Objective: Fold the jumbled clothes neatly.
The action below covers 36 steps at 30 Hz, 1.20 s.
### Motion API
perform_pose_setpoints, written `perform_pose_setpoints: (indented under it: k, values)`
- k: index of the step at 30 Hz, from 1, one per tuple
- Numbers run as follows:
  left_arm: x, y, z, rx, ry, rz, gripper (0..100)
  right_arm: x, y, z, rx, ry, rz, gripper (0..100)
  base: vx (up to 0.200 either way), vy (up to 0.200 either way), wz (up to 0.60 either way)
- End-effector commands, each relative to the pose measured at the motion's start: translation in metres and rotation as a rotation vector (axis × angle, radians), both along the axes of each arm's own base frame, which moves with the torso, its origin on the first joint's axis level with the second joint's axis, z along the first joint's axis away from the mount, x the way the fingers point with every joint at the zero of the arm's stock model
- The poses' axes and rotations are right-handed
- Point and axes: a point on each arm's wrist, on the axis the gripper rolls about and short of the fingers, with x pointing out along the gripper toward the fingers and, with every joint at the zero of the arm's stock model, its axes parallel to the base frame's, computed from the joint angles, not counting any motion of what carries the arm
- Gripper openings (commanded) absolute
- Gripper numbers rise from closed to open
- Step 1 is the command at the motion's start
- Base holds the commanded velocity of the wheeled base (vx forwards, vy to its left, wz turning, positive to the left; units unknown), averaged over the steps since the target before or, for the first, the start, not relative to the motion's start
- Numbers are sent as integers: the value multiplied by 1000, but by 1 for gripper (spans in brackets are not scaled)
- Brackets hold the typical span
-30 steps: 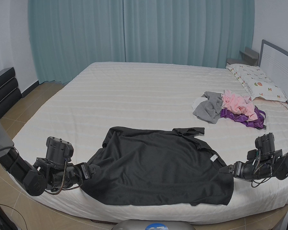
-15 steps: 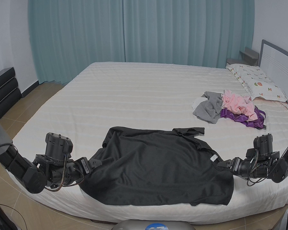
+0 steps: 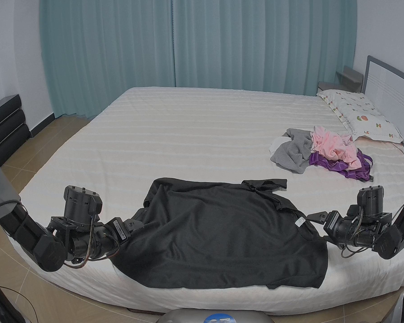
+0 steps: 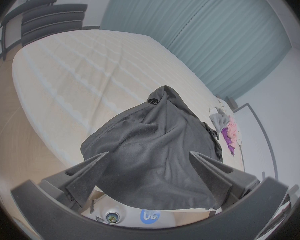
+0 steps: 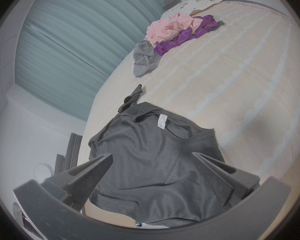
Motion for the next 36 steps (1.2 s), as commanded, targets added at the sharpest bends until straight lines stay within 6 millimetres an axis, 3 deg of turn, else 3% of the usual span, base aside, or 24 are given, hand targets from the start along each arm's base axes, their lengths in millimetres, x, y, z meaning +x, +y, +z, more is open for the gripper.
perform_pose_setpoints:
  k: [1,5,20,36]
  values:
    - [1,-1,0,-9,1,6,100,-2,0,-6,4,15,-6,100,0,-200,0]
    - [0,-1,0,-7,3,7,100,-3,-1,-6,8,9,-9,100,0,-200,0]
    - [-2,2,2,-13,-1,15,100,-5,-1,-10,5,29,-5,100,0,0,0]
    - [0,6,0,-14,7,35,100,-6,0,-10,5,31,-2,100,0,188,0]
